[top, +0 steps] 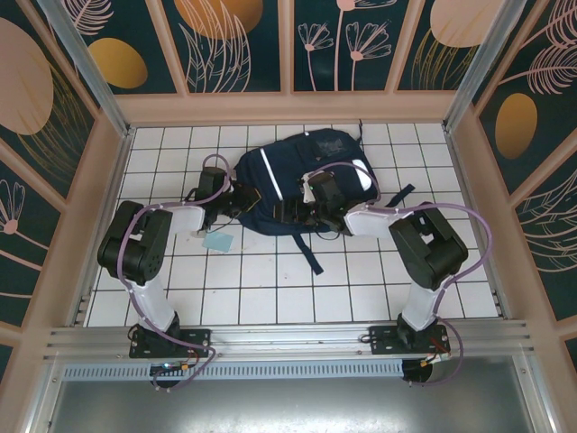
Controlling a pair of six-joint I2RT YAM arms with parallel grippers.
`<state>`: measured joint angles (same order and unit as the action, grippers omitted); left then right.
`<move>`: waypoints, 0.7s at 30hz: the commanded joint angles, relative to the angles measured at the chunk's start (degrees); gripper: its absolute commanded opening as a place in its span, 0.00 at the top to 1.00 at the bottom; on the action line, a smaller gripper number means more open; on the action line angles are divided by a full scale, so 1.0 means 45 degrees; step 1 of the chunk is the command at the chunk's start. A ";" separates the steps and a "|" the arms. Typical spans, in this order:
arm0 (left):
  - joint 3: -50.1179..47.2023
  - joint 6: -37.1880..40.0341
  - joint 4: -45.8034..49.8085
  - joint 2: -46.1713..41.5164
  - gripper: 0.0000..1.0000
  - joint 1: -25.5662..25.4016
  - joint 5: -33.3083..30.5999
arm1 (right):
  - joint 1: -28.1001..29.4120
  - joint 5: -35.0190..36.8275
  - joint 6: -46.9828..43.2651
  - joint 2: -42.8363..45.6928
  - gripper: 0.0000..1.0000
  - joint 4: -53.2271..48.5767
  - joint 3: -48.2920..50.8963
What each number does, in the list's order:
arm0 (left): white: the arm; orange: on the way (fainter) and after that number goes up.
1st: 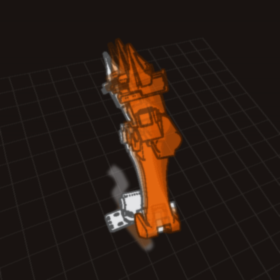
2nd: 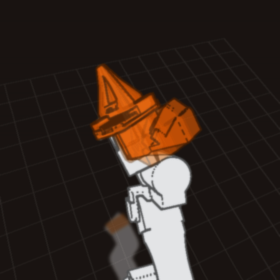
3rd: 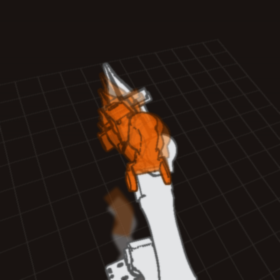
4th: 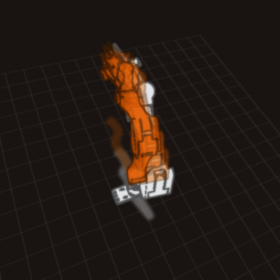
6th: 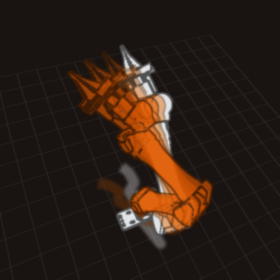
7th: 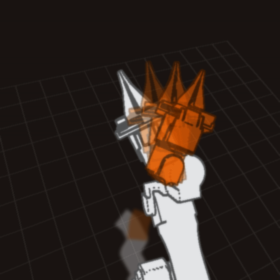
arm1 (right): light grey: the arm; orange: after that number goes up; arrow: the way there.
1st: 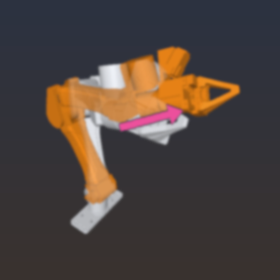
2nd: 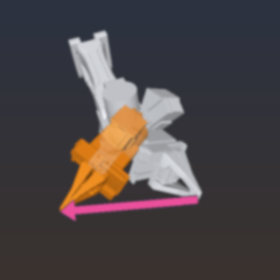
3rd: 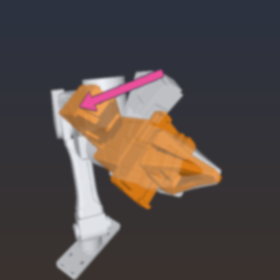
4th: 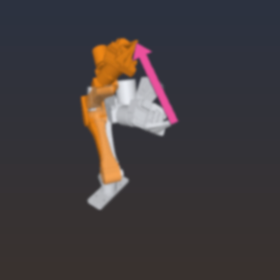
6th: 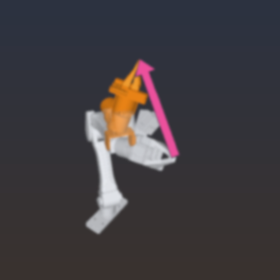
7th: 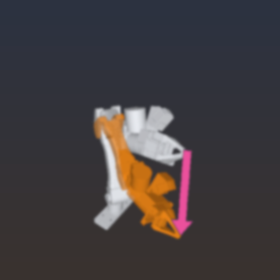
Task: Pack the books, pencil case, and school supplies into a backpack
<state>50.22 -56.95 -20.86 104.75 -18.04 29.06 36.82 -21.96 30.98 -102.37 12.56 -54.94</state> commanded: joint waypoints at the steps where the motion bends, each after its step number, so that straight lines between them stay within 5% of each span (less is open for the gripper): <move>1: 0.0275 -0.0406 -0.0224 0.0438 0.81 -0.0815 0.0737 | 0.0528 -0.3146 0.1747 0.0478 0.16 0.2697 0.0111; 9: 0.0371 -0.0632 -0.0562 0.0257 0.77 -0.0961 0.0371 | 0.0694 -0.4389 0.3738 0.1077 0.17 0.4956 0.0751; 16: 0.0657 -0.0259 0.0011 0.0192 0.63 -0.0971 0.0440 | 0.0426 -0.3732 0.2332 0.1428 0.19 0.2904 0.0510; 21: 0.1729 0.1905 0.2664 -0.0427 0.60 -0.0973 -0.0546 | 0.0038 -0.0807 0.0226 0.3245 0.19 -0.1343 -0.0198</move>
<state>54.17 -55.35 -16.27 105.08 -22.09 29.39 38.13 -34.17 38.94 -93.69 18.02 -52.36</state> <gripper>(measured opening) 0.402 0.812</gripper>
